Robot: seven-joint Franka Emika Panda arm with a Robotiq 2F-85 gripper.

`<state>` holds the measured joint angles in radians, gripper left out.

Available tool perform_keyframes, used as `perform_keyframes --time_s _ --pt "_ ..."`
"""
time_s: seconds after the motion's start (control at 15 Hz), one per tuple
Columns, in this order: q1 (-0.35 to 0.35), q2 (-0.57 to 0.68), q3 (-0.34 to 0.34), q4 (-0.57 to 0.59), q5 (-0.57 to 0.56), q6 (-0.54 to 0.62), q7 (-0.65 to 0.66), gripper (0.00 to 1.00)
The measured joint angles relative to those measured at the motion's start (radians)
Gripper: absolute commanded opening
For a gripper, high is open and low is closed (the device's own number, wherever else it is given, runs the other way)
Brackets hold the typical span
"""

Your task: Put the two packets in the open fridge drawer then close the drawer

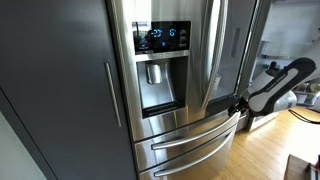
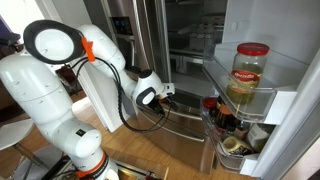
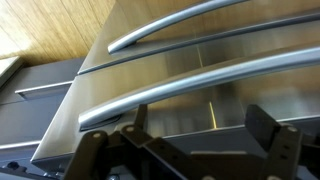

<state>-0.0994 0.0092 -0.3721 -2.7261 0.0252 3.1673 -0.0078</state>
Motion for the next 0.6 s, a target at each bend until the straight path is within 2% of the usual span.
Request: perform_keyframes --time_s 0.13,0.27,0.4,0.6 --pt "-0.016 -0.086 -0.018 -0.018 -0.076 -0.086 0.009 1.0" --pt "-0.048 -0.179 -0.004 -0.008 -0.151 -0.209 0.041 1.0" --pt "-0.091 -0.292 0.048 -0.001 -0.196 -0.345 0.078 1.0" --pt "-0.143 -0.475 0.154 0.006 -0.188 -0.582 0.126 1.0"
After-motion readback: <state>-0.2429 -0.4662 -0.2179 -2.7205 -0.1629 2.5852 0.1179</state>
